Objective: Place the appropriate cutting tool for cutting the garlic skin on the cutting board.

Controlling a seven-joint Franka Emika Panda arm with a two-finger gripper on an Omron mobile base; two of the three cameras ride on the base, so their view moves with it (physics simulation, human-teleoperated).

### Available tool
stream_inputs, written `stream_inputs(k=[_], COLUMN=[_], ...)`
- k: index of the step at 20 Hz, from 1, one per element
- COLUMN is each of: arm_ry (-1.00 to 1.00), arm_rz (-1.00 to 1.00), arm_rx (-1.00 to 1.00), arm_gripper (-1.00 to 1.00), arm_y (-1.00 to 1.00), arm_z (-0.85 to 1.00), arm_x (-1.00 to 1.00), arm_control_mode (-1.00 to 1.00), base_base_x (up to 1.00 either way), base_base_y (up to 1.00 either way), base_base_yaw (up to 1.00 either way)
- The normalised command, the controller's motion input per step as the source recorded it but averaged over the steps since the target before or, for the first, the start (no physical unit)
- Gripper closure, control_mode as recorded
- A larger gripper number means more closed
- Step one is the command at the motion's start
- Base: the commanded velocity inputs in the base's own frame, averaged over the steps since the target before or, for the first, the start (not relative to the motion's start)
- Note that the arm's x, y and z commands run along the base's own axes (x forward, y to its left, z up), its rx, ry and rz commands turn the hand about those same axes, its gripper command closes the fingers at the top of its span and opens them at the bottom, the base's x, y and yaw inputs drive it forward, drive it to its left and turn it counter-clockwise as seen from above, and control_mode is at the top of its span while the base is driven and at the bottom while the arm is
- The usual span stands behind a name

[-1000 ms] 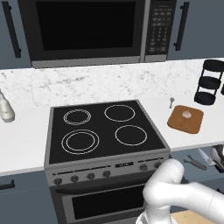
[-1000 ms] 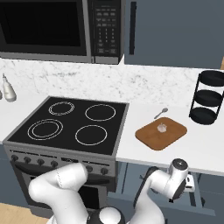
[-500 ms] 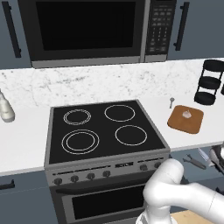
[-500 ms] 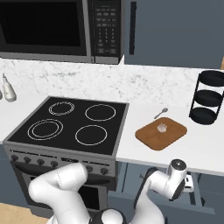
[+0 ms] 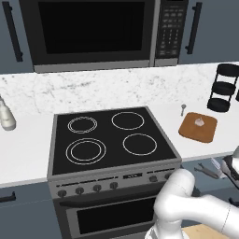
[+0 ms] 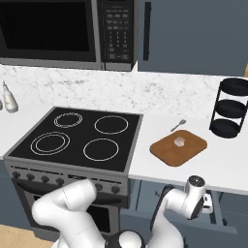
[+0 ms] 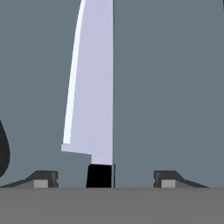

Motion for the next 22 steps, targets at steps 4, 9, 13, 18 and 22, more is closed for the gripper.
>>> stream_inputs(k=[4,9,13,18,22], arm_ry=[0.20,0.27,0.00,0.00,0.00], arm_rz=[0.00,0.00,0.04,0.15,0.14], arm_rx=[0.06,0.11,0.05,0.10,0.06], arm_gripper=[1.00,1.00,1.00,1.00,1.00], arm_y=[-0.10,-0.12,-0.16,-0.50,-0.45], arm_z=[-0.48,-0.40,0.02,0.50,0.50], arm_x=[0.00,0.01,-0.16,-0.54,-0.53], arm_control_mode=[-1.00,-1.00,-1.00,-1.00,-1.00], base_base_x=[0.00,0.00,0.00,0.00,0.00], base_base_y=[0.00,0.00,0.00,0.00,0.00], base_base_yaw=[0.00,0.00,0.00,0.00,0.00])
